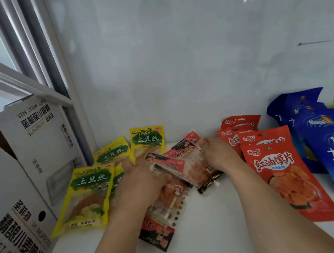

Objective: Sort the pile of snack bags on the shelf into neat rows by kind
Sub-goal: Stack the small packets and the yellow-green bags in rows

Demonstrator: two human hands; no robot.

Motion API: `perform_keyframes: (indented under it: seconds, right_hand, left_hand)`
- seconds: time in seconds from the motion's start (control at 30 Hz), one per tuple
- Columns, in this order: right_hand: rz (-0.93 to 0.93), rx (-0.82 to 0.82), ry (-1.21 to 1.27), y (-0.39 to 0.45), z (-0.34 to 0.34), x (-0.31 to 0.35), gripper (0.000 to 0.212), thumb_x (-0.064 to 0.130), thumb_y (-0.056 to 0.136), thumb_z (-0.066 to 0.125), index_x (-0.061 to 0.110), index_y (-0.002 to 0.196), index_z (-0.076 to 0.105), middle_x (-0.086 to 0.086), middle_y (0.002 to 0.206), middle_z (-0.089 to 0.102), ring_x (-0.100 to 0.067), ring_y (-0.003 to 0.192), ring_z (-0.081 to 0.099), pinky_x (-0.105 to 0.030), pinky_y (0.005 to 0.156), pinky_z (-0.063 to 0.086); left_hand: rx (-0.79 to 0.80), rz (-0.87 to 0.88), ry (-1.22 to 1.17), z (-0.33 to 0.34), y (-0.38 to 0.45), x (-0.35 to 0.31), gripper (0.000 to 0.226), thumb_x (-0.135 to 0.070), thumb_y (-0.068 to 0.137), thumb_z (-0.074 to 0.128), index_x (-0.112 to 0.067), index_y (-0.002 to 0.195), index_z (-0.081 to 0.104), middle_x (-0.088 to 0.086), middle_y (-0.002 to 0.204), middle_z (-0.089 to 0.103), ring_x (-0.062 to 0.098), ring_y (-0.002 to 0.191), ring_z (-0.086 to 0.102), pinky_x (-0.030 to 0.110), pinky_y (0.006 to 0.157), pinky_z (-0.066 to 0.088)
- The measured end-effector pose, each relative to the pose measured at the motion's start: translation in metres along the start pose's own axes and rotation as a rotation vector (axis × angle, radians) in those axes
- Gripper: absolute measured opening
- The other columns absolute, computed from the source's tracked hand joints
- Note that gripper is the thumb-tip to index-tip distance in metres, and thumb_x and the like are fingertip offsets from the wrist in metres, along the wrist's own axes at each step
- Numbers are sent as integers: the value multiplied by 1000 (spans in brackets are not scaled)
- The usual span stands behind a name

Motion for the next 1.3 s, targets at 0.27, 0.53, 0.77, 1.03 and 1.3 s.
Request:
perform_keyframes:
  seconds: [0.27,0.53,0.77,1.03,1.3]
  right_hand:
    - [98,61,-235,8,12,-11,68,62,96,31,17,147,40,-15,150,42,-37,136,38,-46,109,33]
    - [97,-9,-97,9,10,-11,61,49,84,64,15,132,48,-10,130,60,-31,119,56,-43,99,47]
    - [-24,-130,151,3,-17,-2,31,31,91,65,14,117,66,-5,110,70,-26,99,67,-35,83,52]
    - [-11,-157,672,-6,-34,-9,9,20,91,69,12,95,68,-3,91,75,-20,79,73,-39,76,59]
    - [93,-4,1121,-7,-29,-15,20,20,92,67,7,107,66,-10,97,77,-28,88,75,-49,85,58]
  left_hand:
    - [25,121,250,7,3,-1,87,-66,88,55,-29,158,17,0,167,7,33,153,7,53,120,18]
    - [124,135,238,15,6,-6,69,-63,97,40,-26,154,31,2,163,25,32,152,13,50,122,20]
    - [160,165,245,13,3,-13,73,-67,95,39,-25,154,32,0,163,26,29,151,15,47,120,19]
    - [187,135,-465,7,20,-60,88,-64,88,60,-22,158,25,0,160,35,23,142,40,38,113,38]
    - [234,66,-824,55,32,-73,37,-30,86,78,-18,118,65,-2,110,74,15,99,68,30,79,55]
Point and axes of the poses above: each hand's wrist, its own y-axis towards the middle knuckle, its own z-axis out of the palm, x = y × z, the point moved 4 cm from there along y, towards the middle knuckle
